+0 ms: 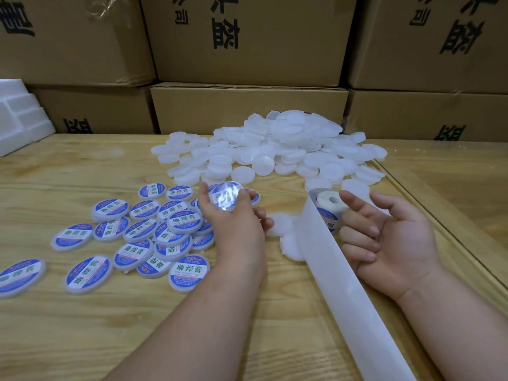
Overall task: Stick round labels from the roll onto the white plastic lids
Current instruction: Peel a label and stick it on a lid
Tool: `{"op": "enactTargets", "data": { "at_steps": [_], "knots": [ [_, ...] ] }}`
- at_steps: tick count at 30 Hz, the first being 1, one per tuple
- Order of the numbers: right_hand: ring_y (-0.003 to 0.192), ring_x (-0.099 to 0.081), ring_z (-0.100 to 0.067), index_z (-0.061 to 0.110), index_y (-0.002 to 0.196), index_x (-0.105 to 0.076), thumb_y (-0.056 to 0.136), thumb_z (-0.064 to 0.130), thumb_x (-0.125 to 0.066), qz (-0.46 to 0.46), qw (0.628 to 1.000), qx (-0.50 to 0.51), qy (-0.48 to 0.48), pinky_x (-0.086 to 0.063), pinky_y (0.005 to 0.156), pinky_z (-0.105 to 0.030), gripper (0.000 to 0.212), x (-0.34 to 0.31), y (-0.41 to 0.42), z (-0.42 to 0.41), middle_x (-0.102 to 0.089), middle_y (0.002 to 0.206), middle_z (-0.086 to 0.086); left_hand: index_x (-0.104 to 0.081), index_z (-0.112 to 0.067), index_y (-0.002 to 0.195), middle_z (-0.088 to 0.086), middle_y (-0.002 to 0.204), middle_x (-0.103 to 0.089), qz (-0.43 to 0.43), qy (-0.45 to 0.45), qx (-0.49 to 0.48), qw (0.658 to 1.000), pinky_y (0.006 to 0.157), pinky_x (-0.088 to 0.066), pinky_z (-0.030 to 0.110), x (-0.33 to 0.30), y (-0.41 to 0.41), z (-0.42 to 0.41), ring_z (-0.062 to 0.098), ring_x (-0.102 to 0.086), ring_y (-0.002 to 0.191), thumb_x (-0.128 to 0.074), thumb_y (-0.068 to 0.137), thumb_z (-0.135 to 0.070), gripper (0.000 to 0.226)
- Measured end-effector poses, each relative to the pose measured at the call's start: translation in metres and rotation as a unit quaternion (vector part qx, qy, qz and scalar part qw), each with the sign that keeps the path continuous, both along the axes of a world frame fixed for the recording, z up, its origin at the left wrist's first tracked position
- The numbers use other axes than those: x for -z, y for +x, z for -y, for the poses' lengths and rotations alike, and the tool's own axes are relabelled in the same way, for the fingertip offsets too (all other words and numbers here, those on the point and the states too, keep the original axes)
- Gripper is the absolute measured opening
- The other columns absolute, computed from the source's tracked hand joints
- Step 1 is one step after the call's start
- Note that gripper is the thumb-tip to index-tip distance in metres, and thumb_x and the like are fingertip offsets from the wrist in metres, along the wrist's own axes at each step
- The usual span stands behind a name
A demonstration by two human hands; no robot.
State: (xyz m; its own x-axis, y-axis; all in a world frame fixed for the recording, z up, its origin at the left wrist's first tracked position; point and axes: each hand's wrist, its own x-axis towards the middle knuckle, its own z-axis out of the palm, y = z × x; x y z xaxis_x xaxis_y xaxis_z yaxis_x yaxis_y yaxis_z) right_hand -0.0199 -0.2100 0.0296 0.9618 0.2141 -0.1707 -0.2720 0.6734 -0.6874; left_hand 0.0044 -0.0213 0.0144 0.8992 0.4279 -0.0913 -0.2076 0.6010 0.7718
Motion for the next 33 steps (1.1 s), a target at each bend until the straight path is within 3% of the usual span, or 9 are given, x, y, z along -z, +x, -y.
{"op": "enactTargets", "data": {
  "at_steps": [3,7,11,16,22,24,27,30,33],
  "knots": [
    [0.041,-0.019,-0.009,0.015,0.099,-0.064,0.080,0.036,-0.064,0.024,0.992,0.080,-0.091,-0.016,0.037,-0.021,0.028,0.003,0.003,-0.005,-0.027,0.058,0.004,-0.020,-0.055,0.148,-0.001,0.083,-0.072,-0.027,-0.047,-0.022,0.998,0.048,-0.048,0.026,-0.001,0.003,-0.003,0.011,-0.052,0.050,-0.062,0.095,-0.005,0.084],
    [0.045,-0.025,-0.013,0.023,0.079,-0.068,0.083,0.037,-0.068,0.084,0.949,0.170,-0.253,-0.022,0.041,-0.023,0.015,0.006,-0.001,-0.014,-0.038,0.060,0.000,-0.010,-0.061,0.148,0.001,0.093,-0.076,-0.039,-0.074,-0.052,0.995,0.051,-0.051,0.026,-0.005,0.003,-0.006,0.013,-0.059,0.050,-0.063,0.095,-0.002,0.096],
    [0.043,-0.036,-0.011,0.023,0.070,-0.067,0.096,0.033,-0.067,0.124,0.911,0.159,-0.359,-0.030,0.038,-0.025,0.028,0.006,-0.011,-0.025,-0.049,0.058,0.002,0.009,-0.069,0.144,0.009,0.120,-0.065,-0.010,-0.078,-0.041,0.996,0.058,-0.057,0.029,-0.012,-0.002,-0.006,0.023,-0.077,0.073,-0.054,0.100,-0.001,0.103],
    [0.041,-0.040,-0.011,0.011,0.080,-0.065,0.094,0.035,-0.067,0.117,0.902,0.147,-0.389,-0.035,0.039,-0.025,0.028,0.000,-0.016,-0.028,-0.051,0.051,0.006,0.006,-0.073,0.141,0.008,0.114,-0.072,0.024,-0.021,-0.001,0.999,0.060,-0.060,0.030,-0.013,-0.008,-0.003,0.032,-0.077,0.082,-0.051,0.102,-0.007,0.096],
    [0.042,-0.042,-0.010,0.009,0.082,-0.067,0.094,0.035,-0.067,0.112,0.902,0.144,-0.392,-0.036,0.040,-0.025,0.028,-0.001,-0.016,-0.028,-0.052,0.053,0.005,-0.002,-0.068,0.146,0.000,0.104,-0.078,0.022,0.027,-0.018,0.999,0.067,-0.061,0.030,-0.008,-0.007,-0.002,0.026,-0.077,0.085,-0.042,0.108,-0.016,0.076],
    [0.040,-0.043,-0.009,0.009,0.082,-0.067,0.091,0.038,-0.070,0.124,0.892,0.147,-0.409,-0.038,0.038,-0.022,0.030,0.001,-0.016,-0.028,-0.051,0.050,0.006,-0.025,-0.059,0.146,-0.007,0.102,-0.077,0.015,0.097,-0.029,0.995,0.072,-0.059,0.025,-0.005,-0.006,-0.001,0.014,-0.076,0.087,-0.043,0.105,-0.012,0.064],
    [0.040,-0.043,-0.008,0.011,0.081,-0.067,0.078,0.050,-0.073,0.140,0.884,0.150,-0.419,-0.039,0.038,-0.018,0.040,0.002,-0.016,-0.028,-0.048,0.049,0.007,-0.056,-0.049,0.115,-0.014,0.101,-0.074,0.006,0.267,0.007,0.964,0.064,-0.050,0.011,-0.001,-0.012,0.006,-0.004,-0.065,0.075,-0.045,0.099,-0.004,0.049],
    [0.041,-0.043,-0.009,0.013,0.080,-0.069,0.067,0.060,-0.072,0.146,0.881,0.151,-0.424,-0.039,0.038,-0.017,0.049,0.002,-0.016,-0.027,-0.047,0.050,0.006,-0.061,-0.043,0.110,-0.020,0.115,-0.065,0.004,0.393,0.065,0.917,0.082,-0.052,0.023,0.001,-0.017,0.013,0.001,-0.064,0.096,-0.046,0.092,-0.003,0.046],
    [0.054,-0.051,-0.012,0.023,0.077,-0.073,0.074,0.055,-0.078,0.151,0.863,0.140,-0.462,-0.044,0.047,-0.022,0.033,0.004,-0.014,-0.026,-0.055,0.061,-0.009,-0.062,-0.034,0.121,-0.013,0.127,-0.062,-0.016,0.565,0.073,0.821,0.109,-0.039,0.033,0.003,-0.020,0.015,0.018,-0.051,0.123,-0.050,0.091,-0.011,0.040]
  ]
}}
